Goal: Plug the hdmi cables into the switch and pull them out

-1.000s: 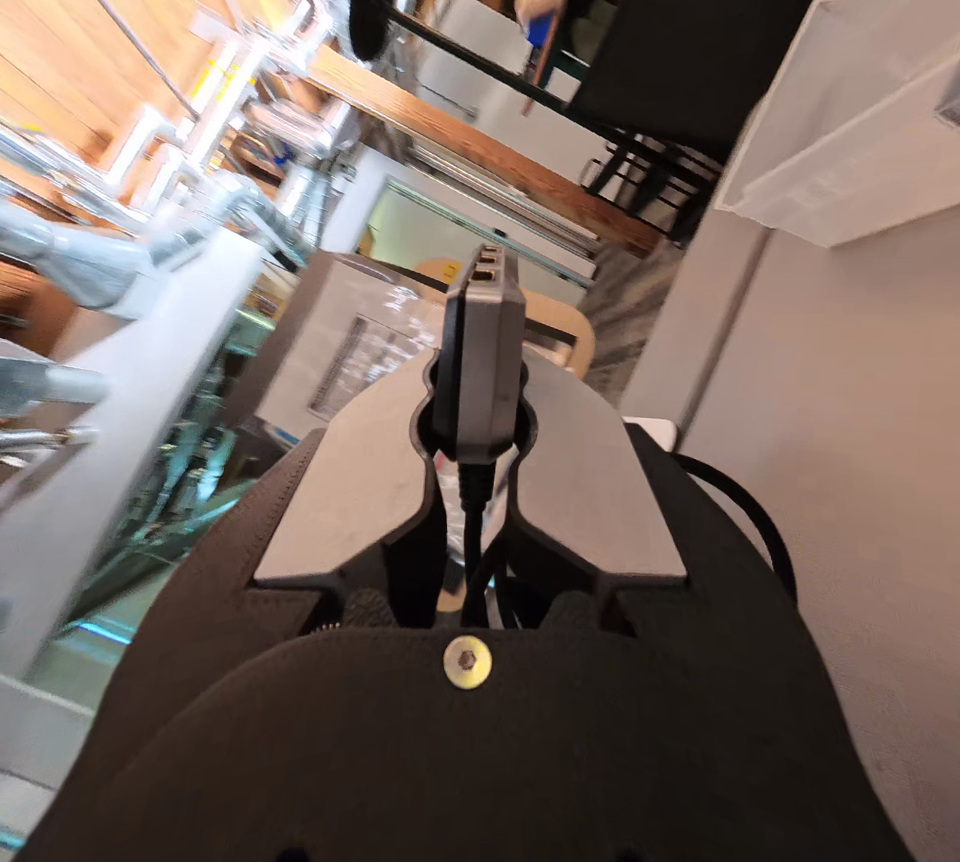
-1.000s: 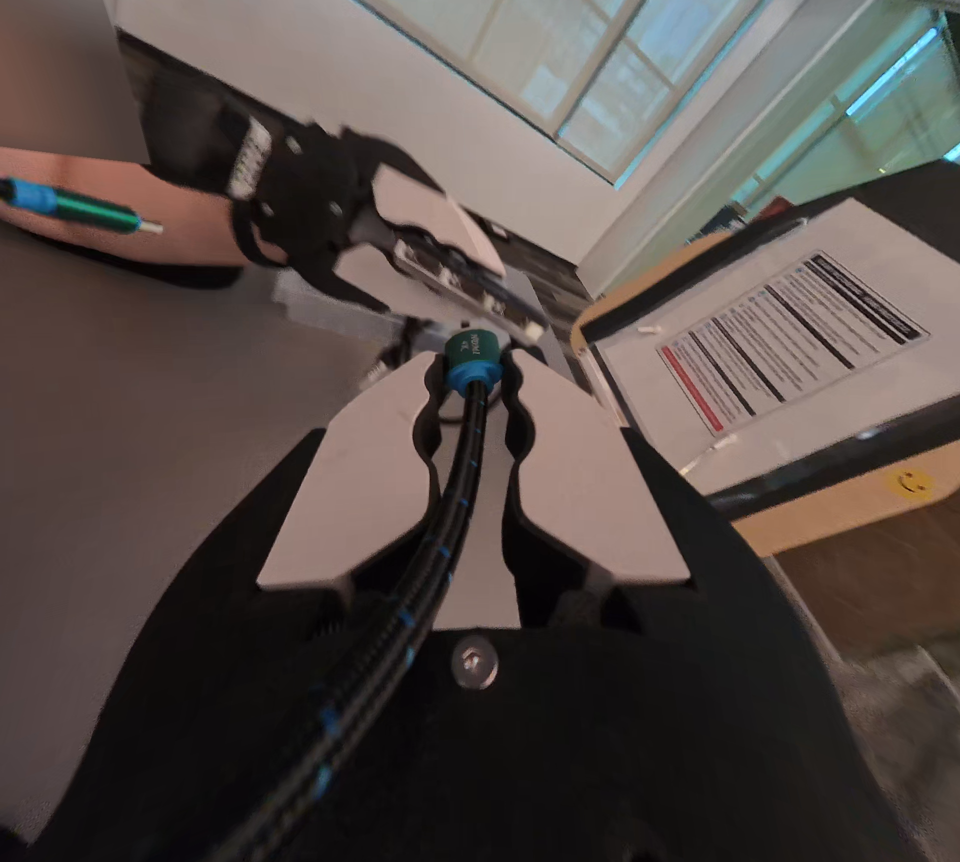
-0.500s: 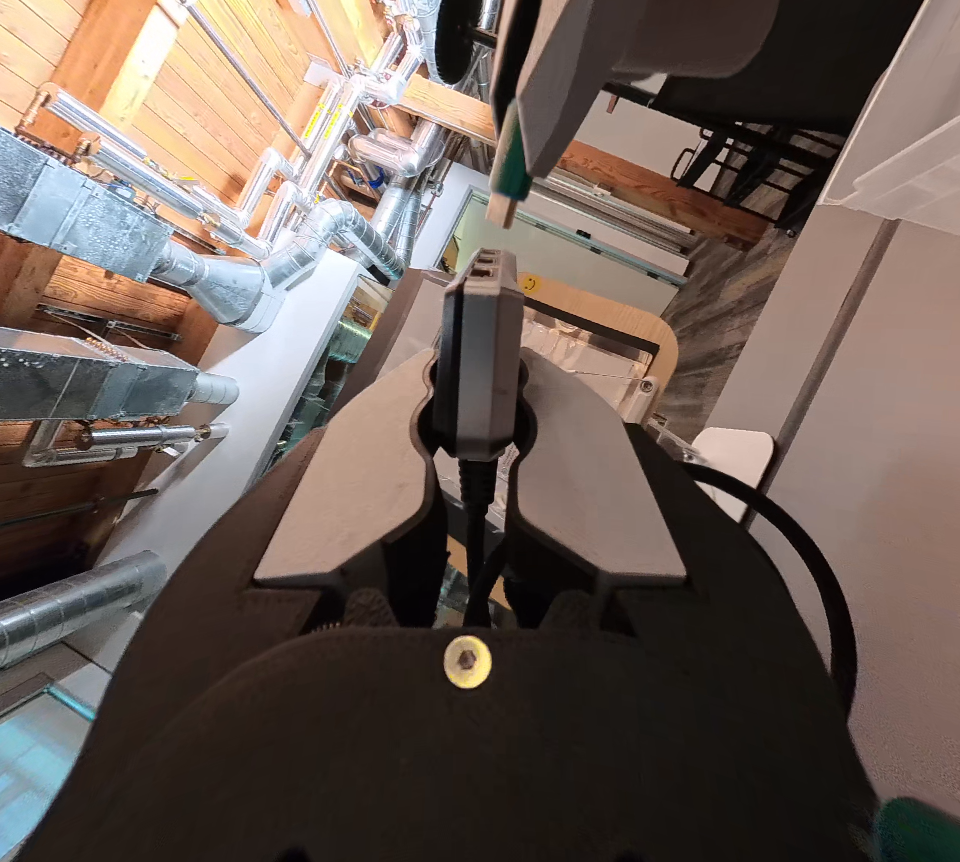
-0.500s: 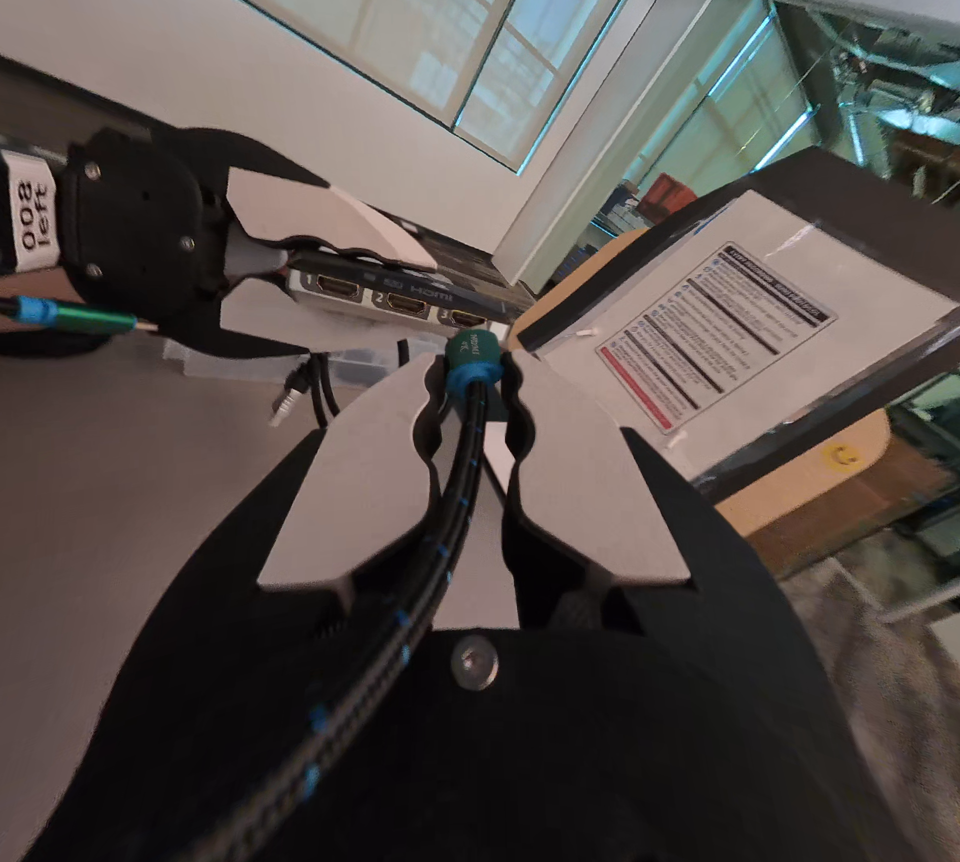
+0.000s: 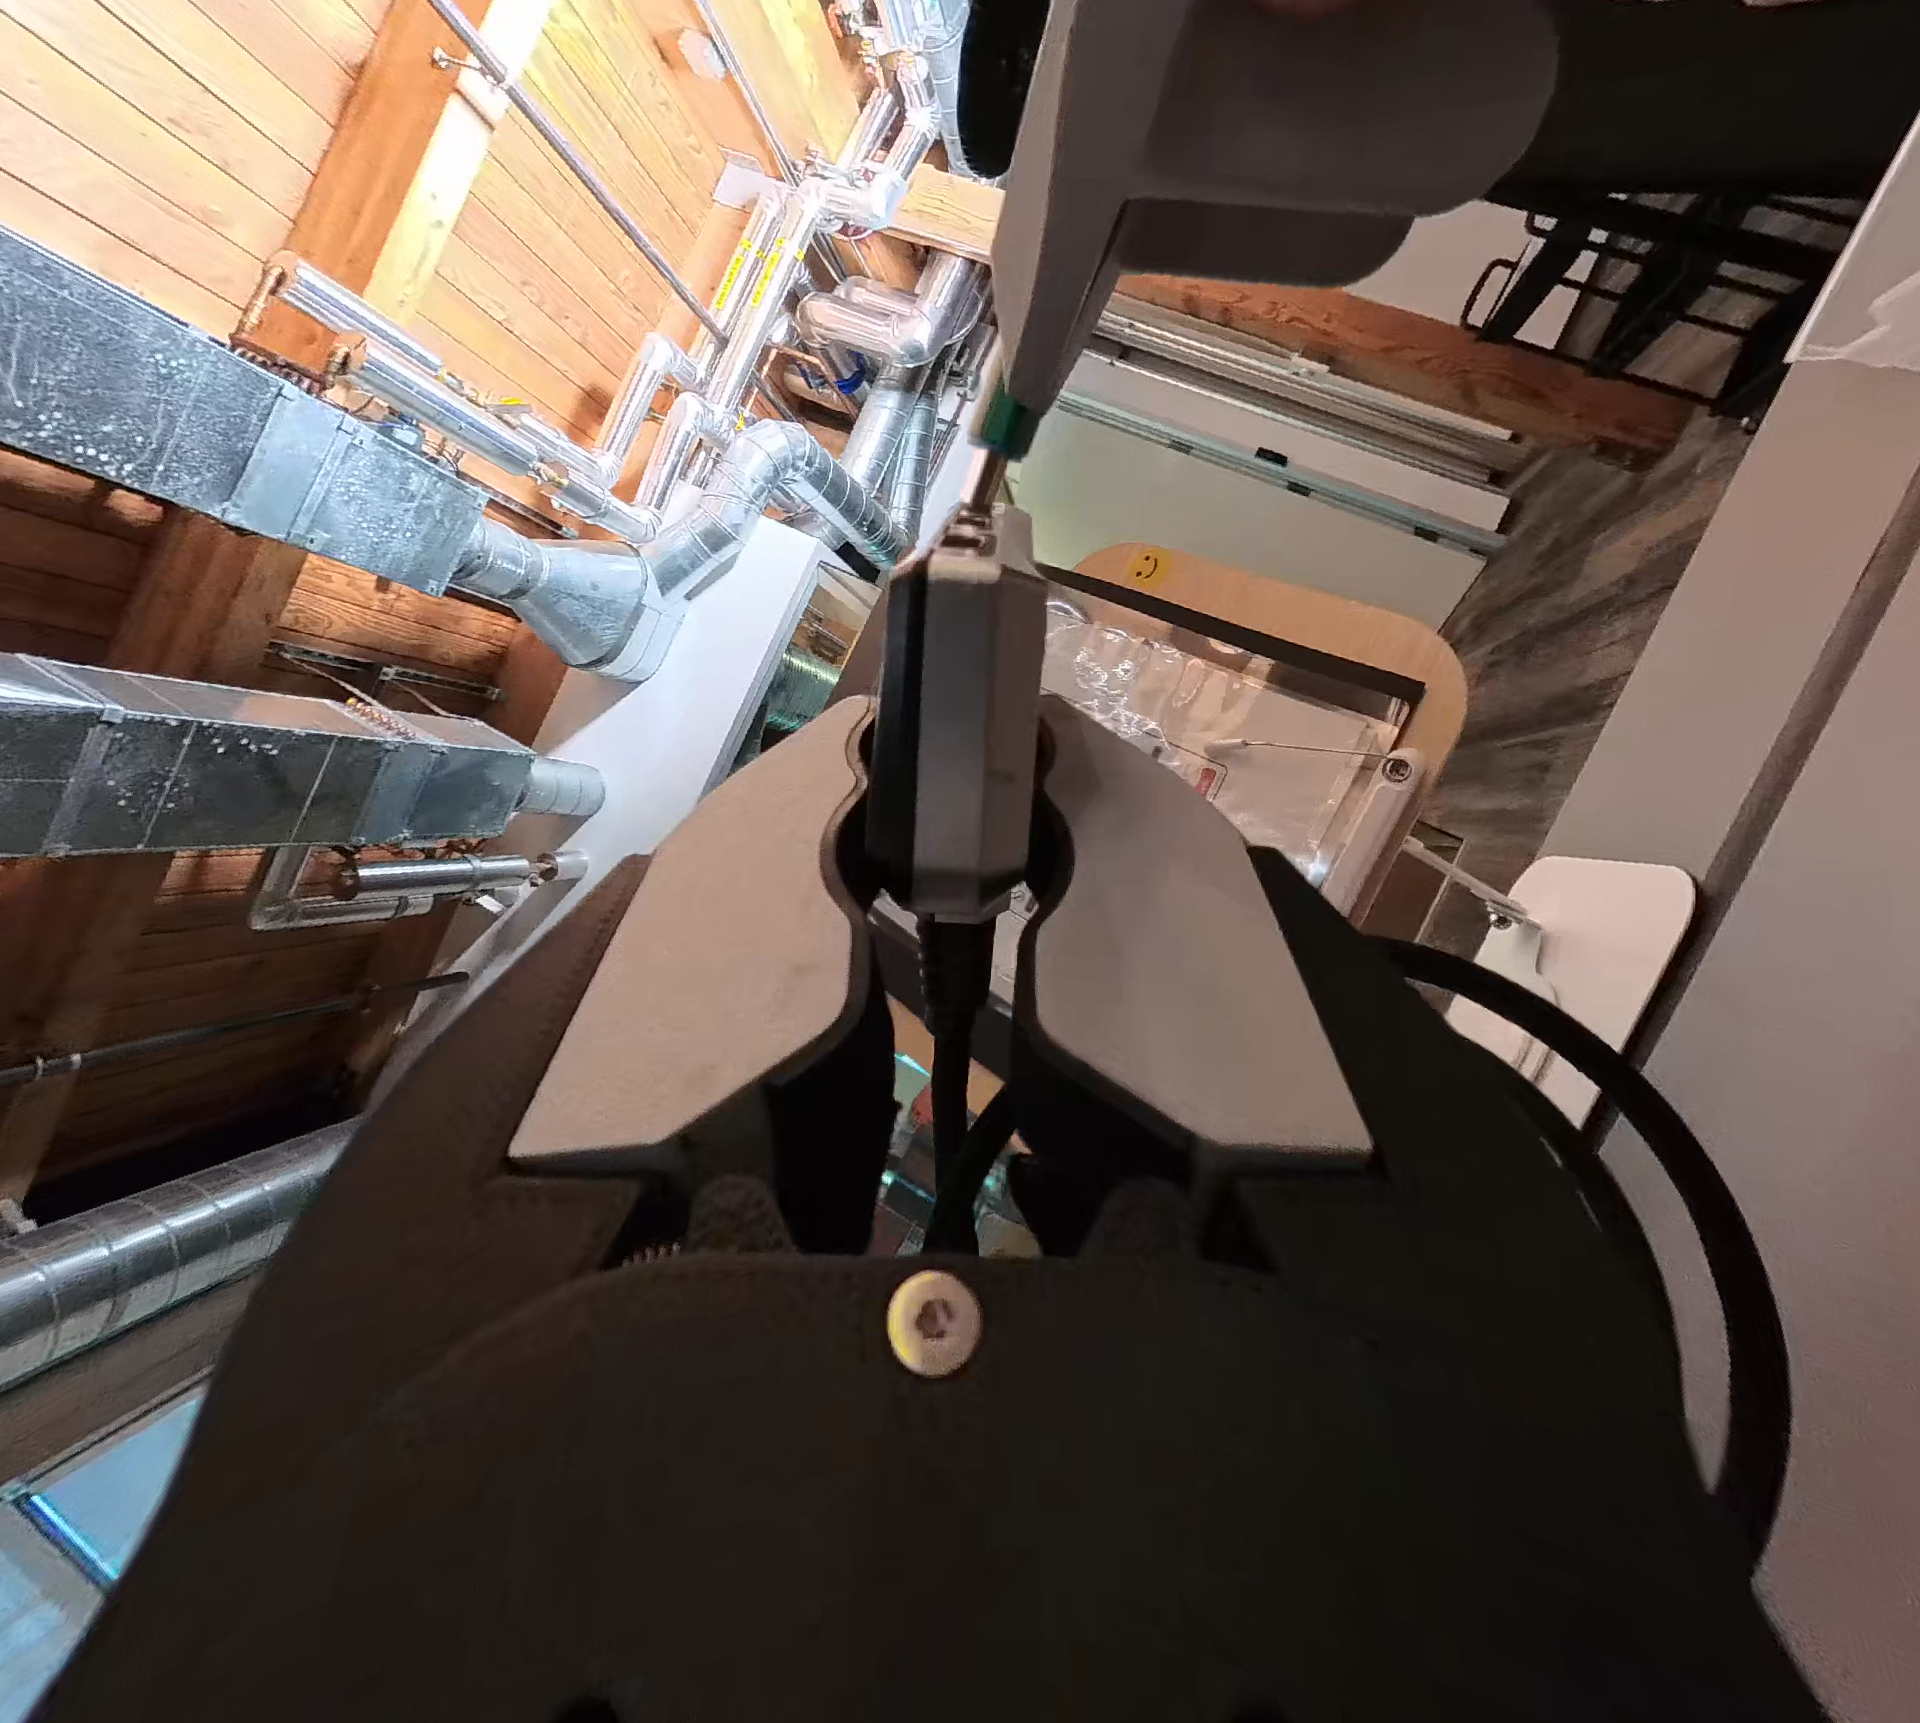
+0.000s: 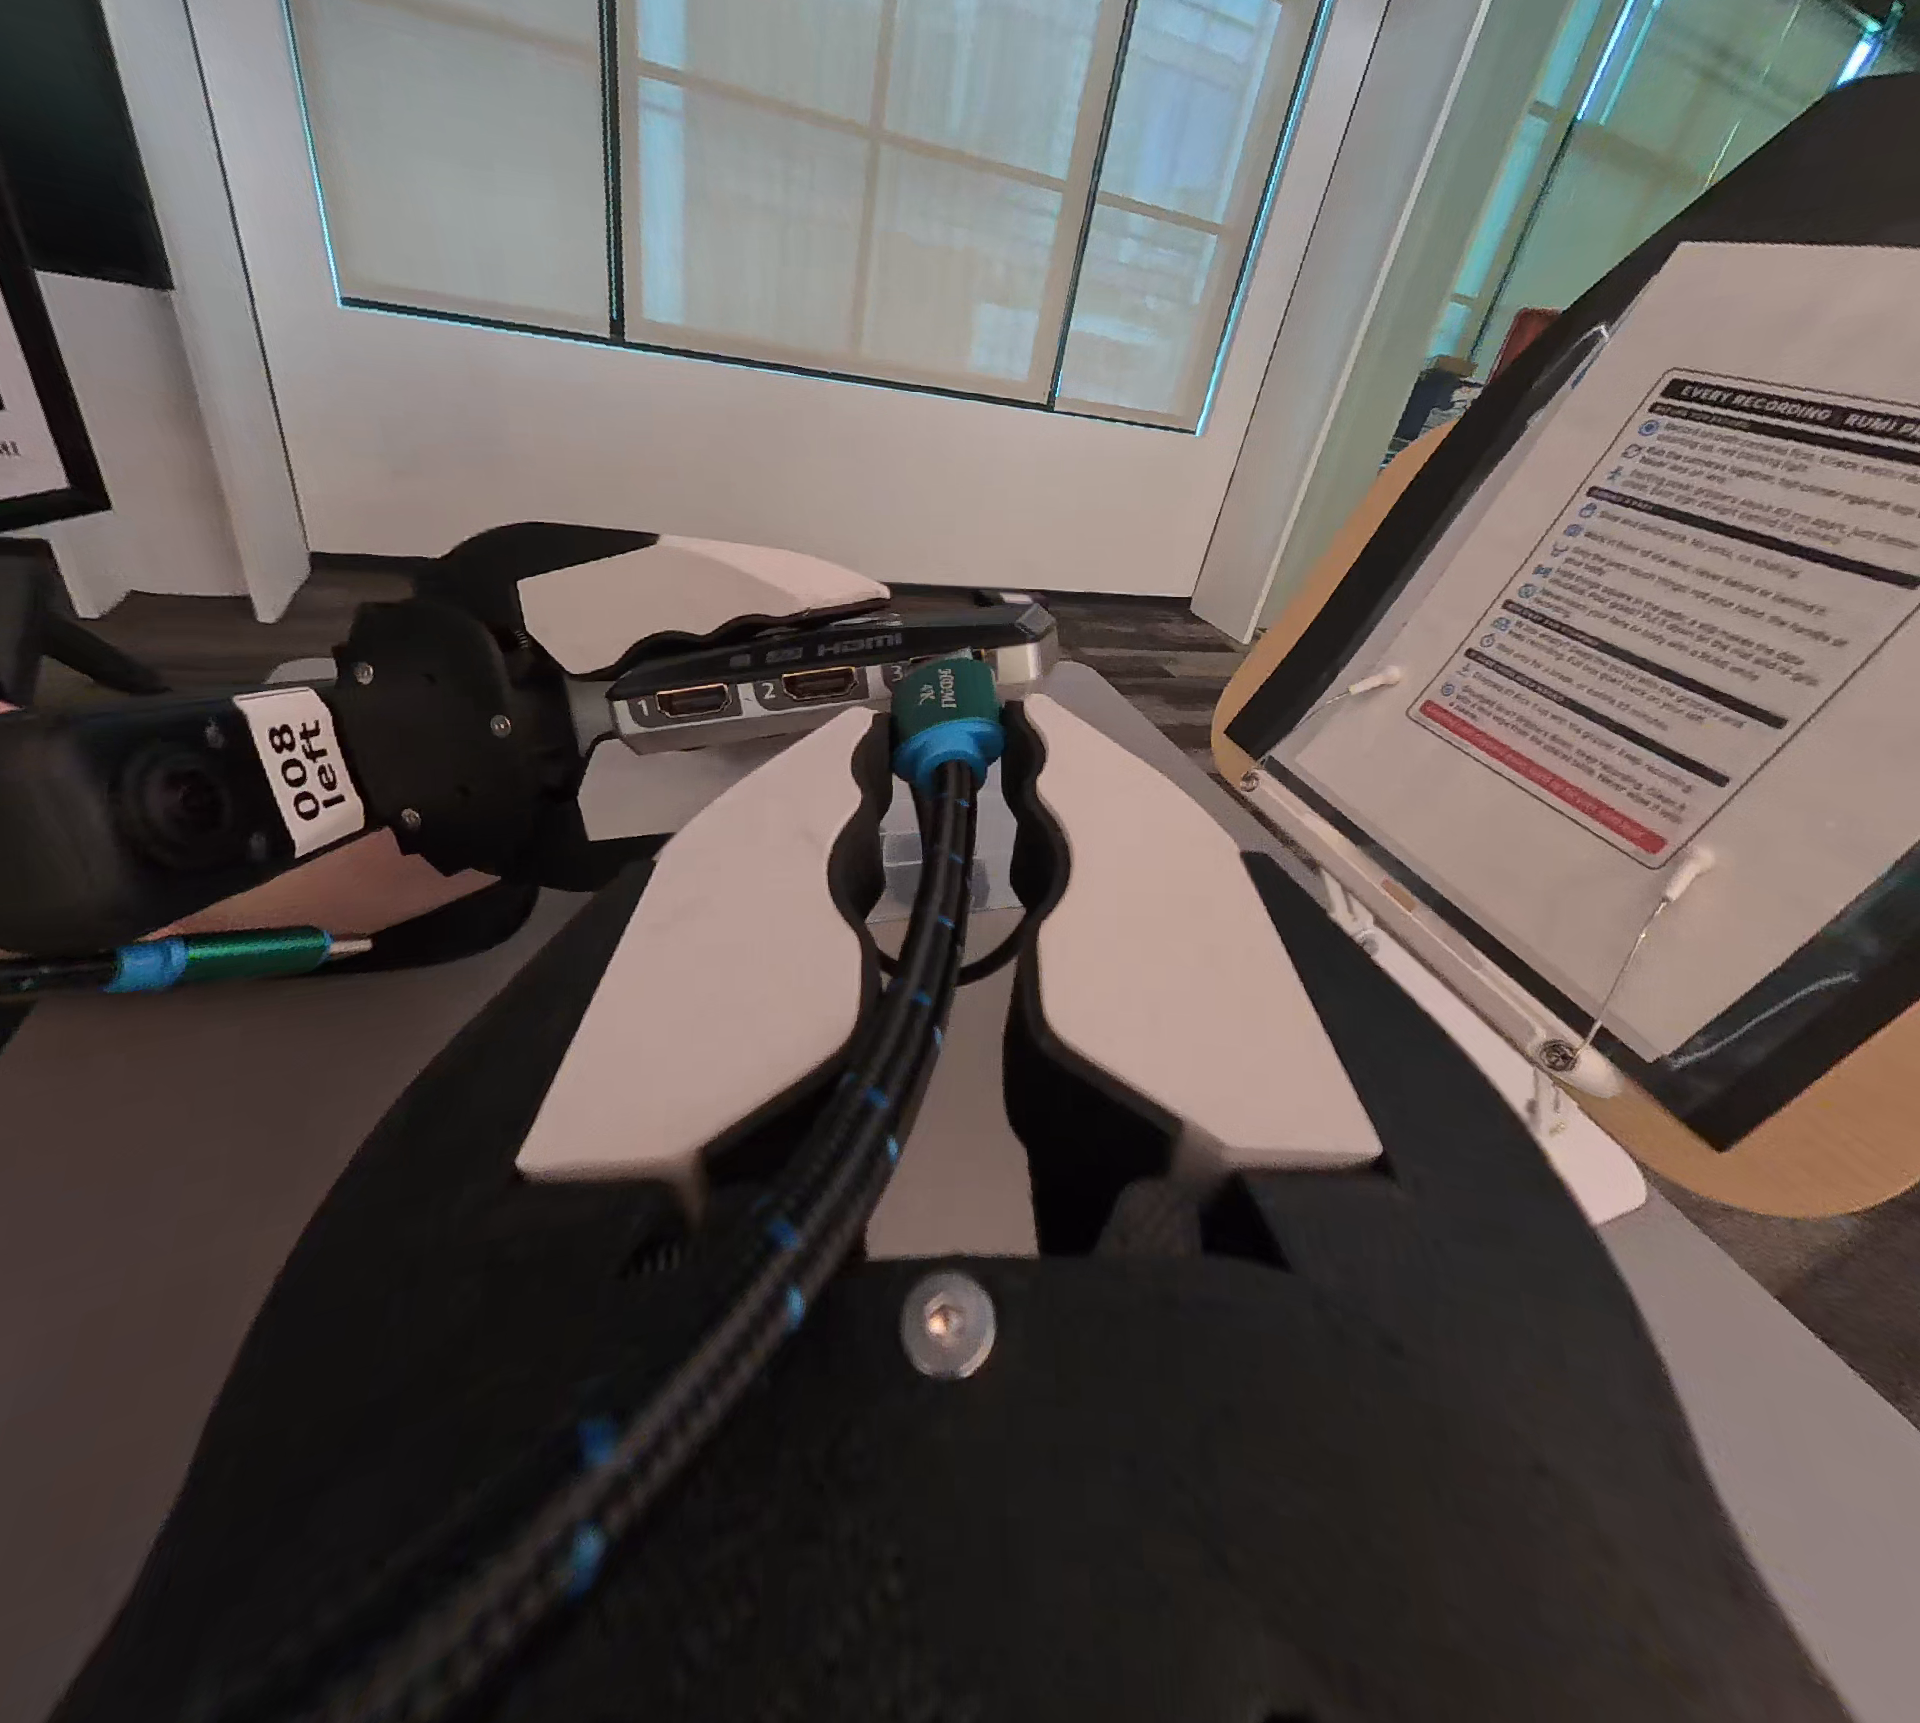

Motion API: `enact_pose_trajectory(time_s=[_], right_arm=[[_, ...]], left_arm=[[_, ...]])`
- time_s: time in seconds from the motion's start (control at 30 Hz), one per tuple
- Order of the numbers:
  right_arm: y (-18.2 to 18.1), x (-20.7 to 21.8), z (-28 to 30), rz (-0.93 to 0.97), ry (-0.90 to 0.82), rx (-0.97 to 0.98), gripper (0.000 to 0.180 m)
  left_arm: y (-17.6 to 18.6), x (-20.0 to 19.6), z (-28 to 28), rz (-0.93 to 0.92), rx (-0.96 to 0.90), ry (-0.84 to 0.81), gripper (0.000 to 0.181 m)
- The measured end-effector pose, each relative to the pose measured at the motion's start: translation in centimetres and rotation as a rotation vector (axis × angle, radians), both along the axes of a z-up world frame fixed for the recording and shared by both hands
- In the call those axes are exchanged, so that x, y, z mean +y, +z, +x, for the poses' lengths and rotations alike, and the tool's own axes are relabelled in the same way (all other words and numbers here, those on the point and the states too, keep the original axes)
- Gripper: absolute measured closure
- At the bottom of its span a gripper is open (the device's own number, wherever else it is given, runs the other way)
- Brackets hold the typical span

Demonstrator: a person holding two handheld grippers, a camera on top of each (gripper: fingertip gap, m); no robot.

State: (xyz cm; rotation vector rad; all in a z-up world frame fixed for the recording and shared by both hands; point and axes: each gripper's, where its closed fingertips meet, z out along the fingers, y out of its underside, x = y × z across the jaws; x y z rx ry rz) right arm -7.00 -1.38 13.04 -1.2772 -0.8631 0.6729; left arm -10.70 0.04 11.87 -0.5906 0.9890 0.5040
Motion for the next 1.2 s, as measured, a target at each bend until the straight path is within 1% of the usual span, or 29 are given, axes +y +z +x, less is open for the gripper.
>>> enact_pose_trajectory(time_s=[0.03,0.17,0.3,0.47,0.57,0.63,0.83,1.0,1.2], right_arm=[[-0.1,0.1,0.0,-0.016,0.002,0.006,0.158],[-0.2,0.4,0.1,-0.067,0.004,0.029,0.158],[-0.4,0.7,0.1,-0.142,0.019,0.066,0.159],[-0.6,0.7,0.2,-0.218,0.092,0.128,0.158],[-0.7,0.6,0.4,-0.242,0.104,0.121,0.158],[-0.8,0.4,0.5,-0.241,0.113,0.101,0.158],[-0.5,-0.3,0.5,-0.157,0.119,0.05,0.158],[-0.4,-0.8,0.6,-0.144,0.136,0.031,0.158],[-0.9,-1.1,0.9,-0.146,0.109,-0.049,0.158]], left_arm=[[0.0,0.0,0.0,0.001,0.001,0.004,0.159],[-0.1,0.2,0.0,0.013,0.008,0.028,0.159],[-0.1,-0.1,0.0,0.082,0.058,0.055,0.159],[-0.4,-0.4,0.3,0.086,0.084,0.04,0.159],[-0.5,-0.6,0.5,0.098,0.095,0.03,0.159],[-0.5,-0.8,0.6,0.104,0.097,0.016,0.159],[-0.1,-1.6,0.7,0.111,0.08,-0.022,0.159],[0.0,-2.2,0.7,0.124,0.077,-0.038,0.16],[-0.4,-2.6,1.1,0.158,0.127,-0.039,0.159]])
